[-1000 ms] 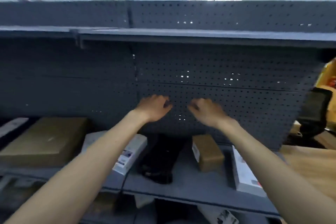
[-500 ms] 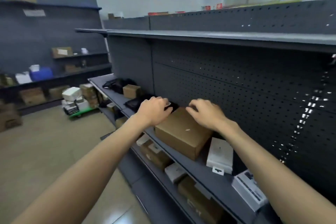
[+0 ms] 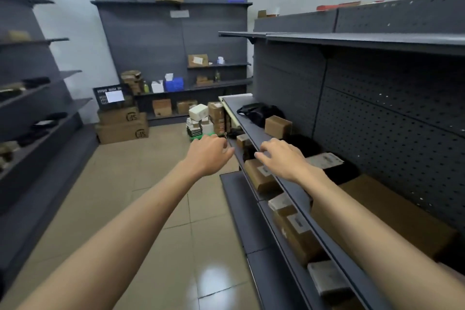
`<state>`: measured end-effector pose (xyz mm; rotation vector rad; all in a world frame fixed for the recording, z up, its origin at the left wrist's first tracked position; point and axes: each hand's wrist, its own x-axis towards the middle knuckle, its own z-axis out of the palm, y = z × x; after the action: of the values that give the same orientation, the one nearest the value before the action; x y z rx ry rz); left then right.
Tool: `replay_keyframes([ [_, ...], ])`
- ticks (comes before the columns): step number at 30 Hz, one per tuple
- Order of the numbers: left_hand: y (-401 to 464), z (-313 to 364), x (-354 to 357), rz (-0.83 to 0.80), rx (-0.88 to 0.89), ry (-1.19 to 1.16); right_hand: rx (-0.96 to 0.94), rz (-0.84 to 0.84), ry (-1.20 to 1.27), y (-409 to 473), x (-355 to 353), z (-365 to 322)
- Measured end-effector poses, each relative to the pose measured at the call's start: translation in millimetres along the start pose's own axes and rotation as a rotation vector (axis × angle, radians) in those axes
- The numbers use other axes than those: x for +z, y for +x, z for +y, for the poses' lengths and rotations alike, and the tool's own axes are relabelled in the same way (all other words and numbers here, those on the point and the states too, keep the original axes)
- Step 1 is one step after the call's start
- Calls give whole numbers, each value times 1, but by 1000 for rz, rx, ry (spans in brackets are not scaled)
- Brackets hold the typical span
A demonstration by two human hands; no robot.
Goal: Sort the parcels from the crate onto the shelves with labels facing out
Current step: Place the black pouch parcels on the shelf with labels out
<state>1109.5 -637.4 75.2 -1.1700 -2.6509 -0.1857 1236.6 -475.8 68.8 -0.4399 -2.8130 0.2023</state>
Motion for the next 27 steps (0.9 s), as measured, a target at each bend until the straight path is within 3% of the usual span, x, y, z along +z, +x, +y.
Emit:
replay_keyframes([
  [11, 138, -91, 20, -21, -105, 52, -79, 6, -26, 185, 28, 1],
  [27, 269, -266, 100, -83, -190, -8, -189, -103, -39, 411, 147, -54],
])
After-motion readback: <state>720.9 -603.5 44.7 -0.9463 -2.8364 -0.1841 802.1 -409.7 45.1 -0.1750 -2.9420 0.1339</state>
